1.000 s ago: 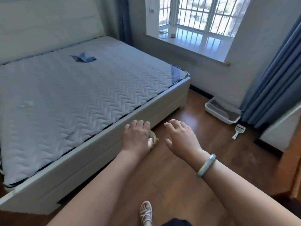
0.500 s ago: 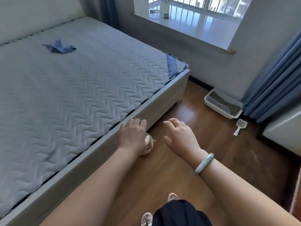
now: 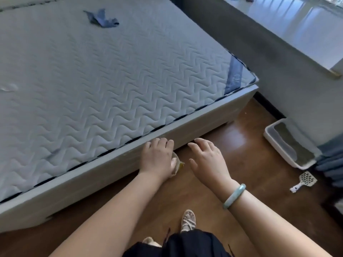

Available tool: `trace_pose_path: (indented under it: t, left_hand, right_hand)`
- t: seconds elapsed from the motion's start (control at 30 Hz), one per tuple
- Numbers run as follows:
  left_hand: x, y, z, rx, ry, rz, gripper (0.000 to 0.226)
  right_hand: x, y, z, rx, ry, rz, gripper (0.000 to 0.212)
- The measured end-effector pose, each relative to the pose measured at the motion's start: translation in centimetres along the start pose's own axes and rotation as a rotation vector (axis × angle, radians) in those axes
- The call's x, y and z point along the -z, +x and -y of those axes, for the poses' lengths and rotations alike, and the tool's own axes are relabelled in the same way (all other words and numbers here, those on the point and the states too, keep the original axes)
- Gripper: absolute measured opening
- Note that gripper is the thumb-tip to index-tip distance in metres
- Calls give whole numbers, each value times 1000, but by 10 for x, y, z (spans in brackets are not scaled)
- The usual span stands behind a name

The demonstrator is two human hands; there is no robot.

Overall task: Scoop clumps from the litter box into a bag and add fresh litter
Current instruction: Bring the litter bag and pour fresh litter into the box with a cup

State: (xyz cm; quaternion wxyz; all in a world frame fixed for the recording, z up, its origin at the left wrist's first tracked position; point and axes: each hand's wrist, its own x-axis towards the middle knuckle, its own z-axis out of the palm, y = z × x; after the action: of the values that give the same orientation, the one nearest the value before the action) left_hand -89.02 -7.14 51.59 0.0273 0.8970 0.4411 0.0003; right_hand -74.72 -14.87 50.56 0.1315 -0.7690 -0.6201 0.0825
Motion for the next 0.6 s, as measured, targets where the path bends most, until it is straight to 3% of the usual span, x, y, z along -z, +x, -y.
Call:
trace_pose_path:
  t: [0.33,0.6]
  left_hand:
    - [-117,48,7,26,2,8,49]
    - [-280,69,12,-4,-23,-21,38]
  right_hand:
    - [-113,47,-51,-18,122,19,44]
    - [-268,69,-100,-73,214,5,43]
